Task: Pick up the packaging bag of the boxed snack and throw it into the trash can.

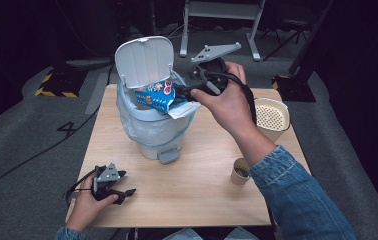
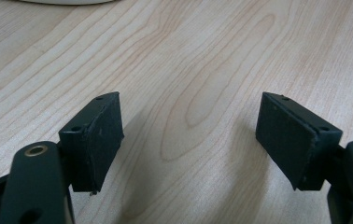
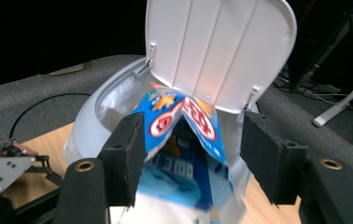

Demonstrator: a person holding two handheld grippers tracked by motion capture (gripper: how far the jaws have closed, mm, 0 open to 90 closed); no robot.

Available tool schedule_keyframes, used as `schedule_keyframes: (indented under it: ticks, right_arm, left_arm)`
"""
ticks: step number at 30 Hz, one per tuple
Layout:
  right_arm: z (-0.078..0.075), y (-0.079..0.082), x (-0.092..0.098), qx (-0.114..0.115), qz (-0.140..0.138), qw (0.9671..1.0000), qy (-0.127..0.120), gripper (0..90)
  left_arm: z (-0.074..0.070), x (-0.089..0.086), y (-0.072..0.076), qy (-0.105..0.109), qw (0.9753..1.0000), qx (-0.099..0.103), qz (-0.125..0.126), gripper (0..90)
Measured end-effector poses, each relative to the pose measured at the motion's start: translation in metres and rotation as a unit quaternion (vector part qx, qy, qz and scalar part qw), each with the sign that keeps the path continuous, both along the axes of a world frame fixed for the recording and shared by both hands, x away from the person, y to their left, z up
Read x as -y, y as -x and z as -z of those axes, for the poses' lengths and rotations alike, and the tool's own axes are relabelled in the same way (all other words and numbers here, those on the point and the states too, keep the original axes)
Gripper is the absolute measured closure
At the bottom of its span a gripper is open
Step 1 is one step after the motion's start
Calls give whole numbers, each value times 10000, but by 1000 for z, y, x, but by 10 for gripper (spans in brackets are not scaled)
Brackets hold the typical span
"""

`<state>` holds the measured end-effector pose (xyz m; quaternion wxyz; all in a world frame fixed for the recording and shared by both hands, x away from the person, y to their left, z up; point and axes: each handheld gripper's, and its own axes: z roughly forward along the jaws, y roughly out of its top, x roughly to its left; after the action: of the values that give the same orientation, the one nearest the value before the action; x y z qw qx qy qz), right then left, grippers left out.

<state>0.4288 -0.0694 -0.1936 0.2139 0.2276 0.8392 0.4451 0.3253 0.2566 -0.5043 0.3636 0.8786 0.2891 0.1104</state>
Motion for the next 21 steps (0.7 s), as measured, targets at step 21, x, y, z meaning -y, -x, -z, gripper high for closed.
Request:
schedule_keyframes:
  ticks: [21]
  right_arm:
    - [67,11,29,-304,-178,9986,385,275]
  left_arm:
    - [0,0,0,14,10000,-26,-4,233]
